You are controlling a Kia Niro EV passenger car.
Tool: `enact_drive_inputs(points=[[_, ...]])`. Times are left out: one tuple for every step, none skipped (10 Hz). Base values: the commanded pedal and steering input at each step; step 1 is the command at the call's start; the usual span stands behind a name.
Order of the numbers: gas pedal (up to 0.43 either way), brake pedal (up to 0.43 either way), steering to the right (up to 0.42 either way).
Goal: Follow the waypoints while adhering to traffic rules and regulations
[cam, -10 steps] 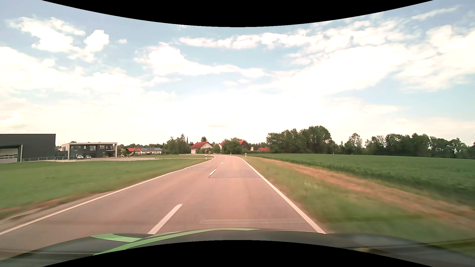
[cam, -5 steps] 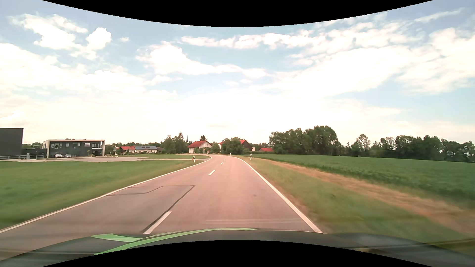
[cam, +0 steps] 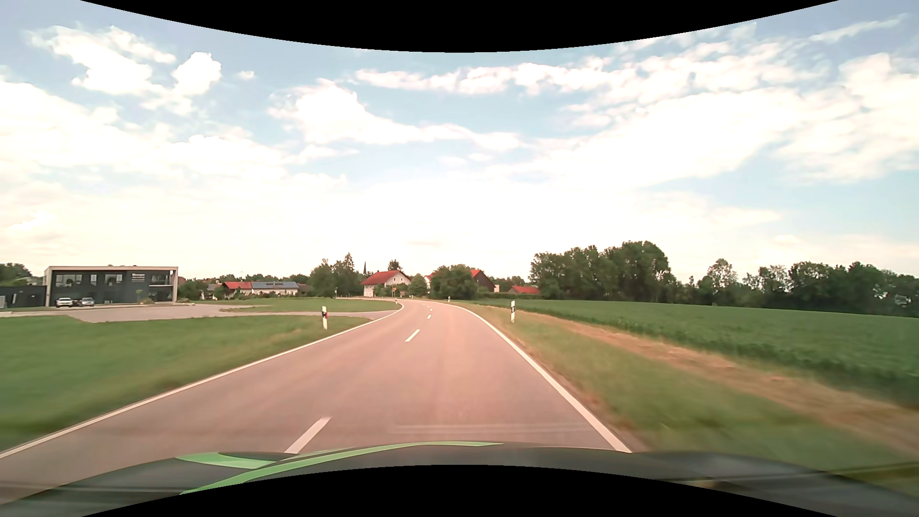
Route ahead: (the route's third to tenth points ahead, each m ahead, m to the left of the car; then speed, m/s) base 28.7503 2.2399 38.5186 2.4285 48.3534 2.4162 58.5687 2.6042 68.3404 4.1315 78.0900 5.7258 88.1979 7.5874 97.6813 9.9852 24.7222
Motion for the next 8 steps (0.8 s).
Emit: enact_drive_inputs(points=[[0.000,0.000,-0.006],[0.000,0.000,-0.007],[0.000,0.000,-0.008],[0.000,0.024,-0.008],[0.000,0.067,-0.008],[0.000,0.116,-0.009],[0.000,0.134,-0.011],[0.000,0.134,-0.012]])
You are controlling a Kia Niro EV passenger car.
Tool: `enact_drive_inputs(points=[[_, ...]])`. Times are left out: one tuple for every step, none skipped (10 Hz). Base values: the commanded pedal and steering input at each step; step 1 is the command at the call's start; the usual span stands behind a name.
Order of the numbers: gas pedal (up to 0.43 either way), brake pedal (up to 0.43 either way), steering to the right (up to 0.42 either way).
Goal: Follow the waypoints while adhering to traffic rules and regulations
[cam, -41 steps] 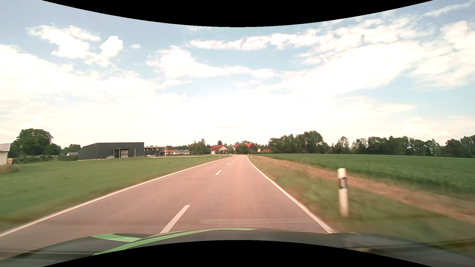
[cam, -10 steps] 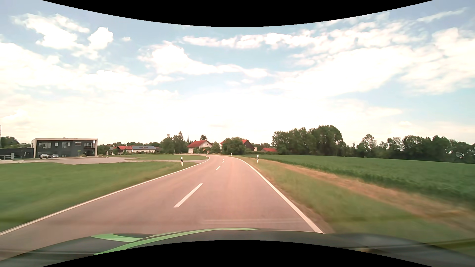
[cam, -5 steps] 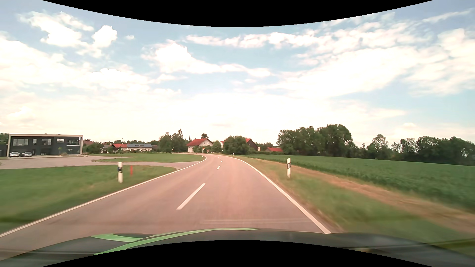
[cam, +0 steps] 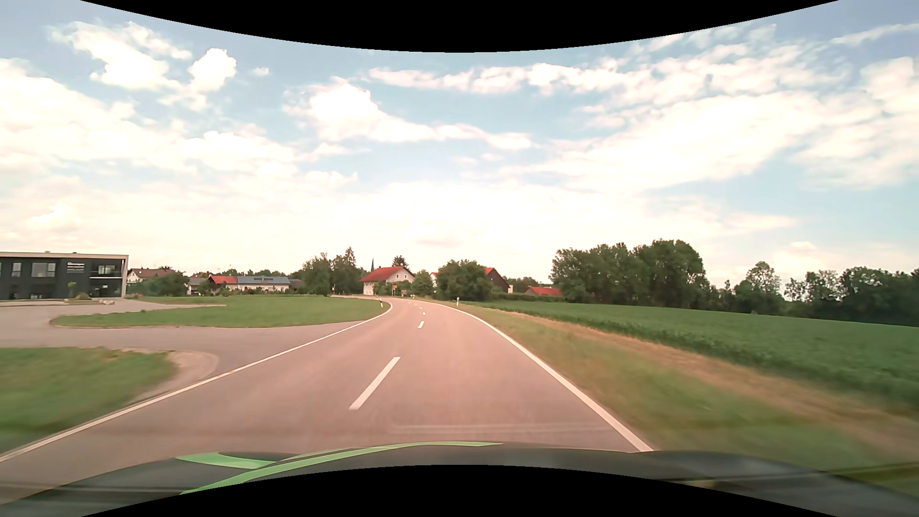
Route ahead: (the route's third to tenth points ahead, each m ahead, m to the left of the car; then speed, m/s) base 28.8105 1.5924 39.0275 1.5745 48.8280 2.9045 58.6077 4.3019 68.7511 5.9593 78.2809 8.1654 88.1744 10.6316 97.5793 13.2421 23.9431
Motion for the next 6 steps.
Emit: enact_drive_inputs(points=[[0.000,0.140,-0.014],[0.000,0.140,-0.015],[0.000,0.140,-0.016],[0.000,0.152,-0.017],[0.000,0.152,-0.017],[0.000,0.152,-0.017]])
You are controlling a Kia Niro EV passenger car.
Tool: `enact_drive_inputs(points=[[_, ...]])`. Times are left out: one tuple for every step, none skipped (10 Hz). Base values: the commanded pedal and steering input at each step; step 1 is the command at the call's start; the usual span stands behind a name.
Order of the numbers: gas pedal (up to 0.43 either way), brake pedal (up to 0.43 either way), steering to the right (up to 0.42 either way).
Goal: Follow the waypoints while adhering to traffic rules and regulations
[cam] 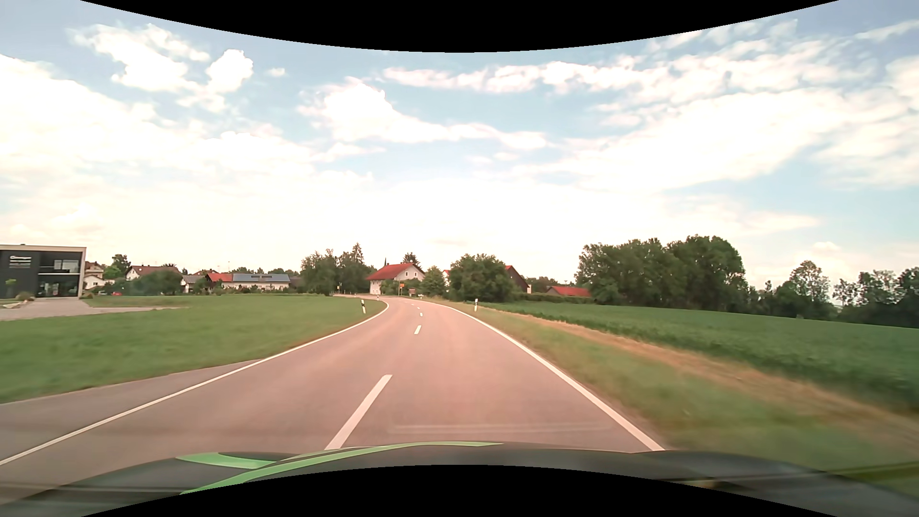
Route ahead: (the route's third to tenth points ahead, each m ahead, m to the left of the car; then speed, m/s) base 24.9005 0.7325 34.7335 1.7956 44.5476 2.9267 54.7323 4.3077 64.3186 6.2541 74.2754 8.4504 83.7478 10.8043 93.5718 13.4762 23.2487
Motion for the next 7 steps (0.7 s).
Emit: enact_drive_inputs(points=[[0.000,0.159,-0.017],[0.000,0.159,-0.017],[0.000,0.159,-0.017],[0.000,0.165,-0.016],[0.000,0.165,-0.016],[0.000,0.165,-0.016],[0.000,0.165,-0.016]])
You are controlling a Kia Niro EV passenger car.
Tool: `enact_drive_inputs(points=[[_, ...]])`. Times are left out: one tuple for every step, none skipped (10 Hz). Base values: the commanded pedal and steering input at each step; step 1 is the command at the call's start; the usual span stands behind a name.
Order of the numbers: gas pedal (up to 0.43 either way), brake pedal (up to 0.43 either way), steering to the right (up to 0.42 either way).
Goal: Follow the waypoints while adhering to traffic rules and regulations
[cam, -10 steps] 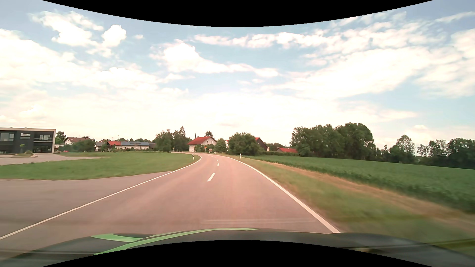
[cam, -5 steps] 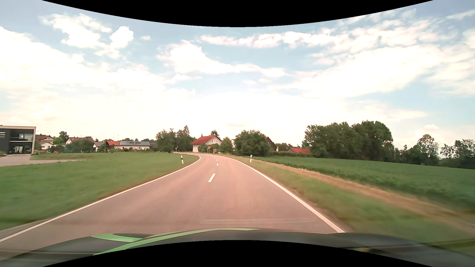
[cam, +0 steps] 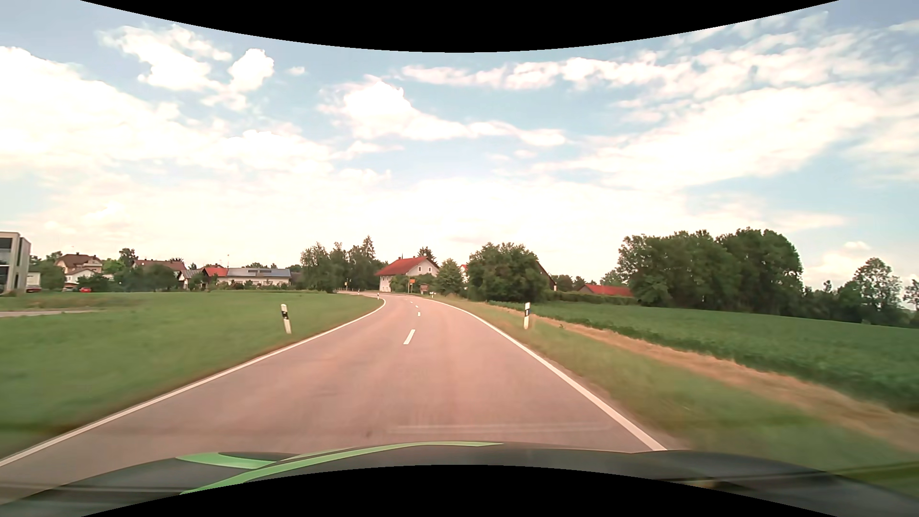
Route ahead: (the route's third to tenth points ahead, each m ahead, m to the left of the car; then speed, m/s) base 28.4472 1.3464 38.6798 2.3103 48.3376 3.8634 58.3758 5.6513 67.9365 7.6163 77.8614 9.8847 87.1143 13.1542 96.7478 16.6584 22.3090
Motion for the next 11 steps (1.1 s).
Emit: enact_drive_inputs(points=[[0.000,0.177,-0.016],[0.000,0.177,-0.016],[0.000,0.183,-0.016],[0.000,0.189,-0.016],[0.000,0.195,-0.016],[0.000,0.201,-0.016],[0.000,0.201,-0.016],[0.000,0.201,-0.017],[0.000,0.201,-0.018],[0.000,0.201,-0.019],[0.000,0.207,-0.021]])
